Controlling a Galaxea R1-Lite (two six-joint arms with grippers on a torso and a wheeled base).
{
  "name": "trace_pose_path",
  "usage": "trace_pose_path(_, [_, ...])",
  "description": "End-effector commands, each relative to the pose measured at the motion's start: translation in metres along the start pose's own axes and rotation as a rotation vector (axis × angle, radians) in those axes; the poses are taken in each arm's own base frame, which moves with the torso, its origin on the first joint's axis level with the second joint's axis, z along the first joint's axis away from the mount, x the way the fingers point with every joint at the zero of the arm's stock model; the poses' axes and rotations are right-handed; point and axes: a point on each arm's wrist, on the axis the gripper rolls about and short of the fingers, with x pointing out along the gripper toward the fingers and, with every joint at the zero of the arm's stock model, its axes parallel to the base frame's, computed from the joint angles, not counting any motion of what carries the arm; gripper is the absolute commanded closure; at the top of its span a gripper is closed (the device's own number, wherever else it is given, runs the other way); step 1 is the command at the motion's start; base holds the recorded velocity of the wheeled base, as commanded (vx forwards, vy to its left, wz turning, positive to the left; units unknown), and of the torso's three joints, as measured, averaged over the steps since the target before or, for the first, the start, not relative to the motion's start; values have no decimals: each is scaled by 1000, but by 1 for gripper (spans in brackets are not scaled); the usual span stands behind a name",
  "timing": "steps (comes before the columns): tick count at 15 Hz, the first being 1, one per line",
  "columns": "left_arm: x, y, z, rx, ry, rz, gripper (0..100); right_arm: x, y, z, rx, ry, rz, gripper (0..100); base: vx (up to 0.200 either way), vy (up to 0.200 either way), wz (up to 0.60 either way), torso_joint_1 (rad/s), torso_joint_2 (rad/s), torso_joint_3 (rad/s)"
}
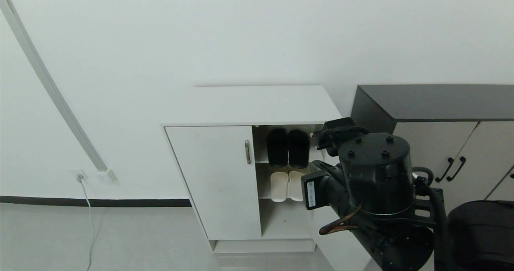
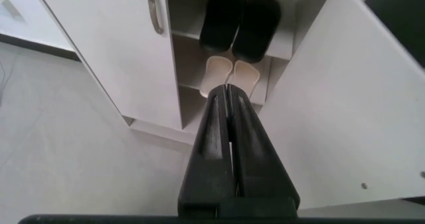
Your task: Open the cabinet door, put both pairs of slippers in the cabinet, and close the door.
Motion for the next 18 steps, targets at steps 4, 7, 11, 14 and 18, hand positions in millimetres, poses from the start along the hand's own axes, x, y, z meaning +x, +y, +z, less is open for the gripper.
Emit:
trace_pose_path(4, [0, 0, 0, 0, 1, 1, 100, 0, 0, 0, 0, 0, 0, 100, 0, 0, 0, 250, -580, -330])
trace_pose_path(7, [0, 0, 0, 0, 1, 1, 100, 0, 0, 0, 1, 0, -1, 100, 0, 0, 0, 237, -541, -302])
trace_pose_path(11, [0, 0, 0, 0, 1, 1, 100, 15, -15, 0, 11, 13, -30, 100, 0, 0, 0, 173, -384, -205])
trace_pose_path(14, [0, 0, 0, 0, 1, 1, 100, 19, -18, -1, 13, 21, -29, 100, 0, 0, 0, 15, -25, -15])
trace_pose_path(18, [0, 0, 0, 0, 1, 1, 100, 24, -24, 0, 19, 25, -30, 100, 0, 0, -450, -1, -1, -1])
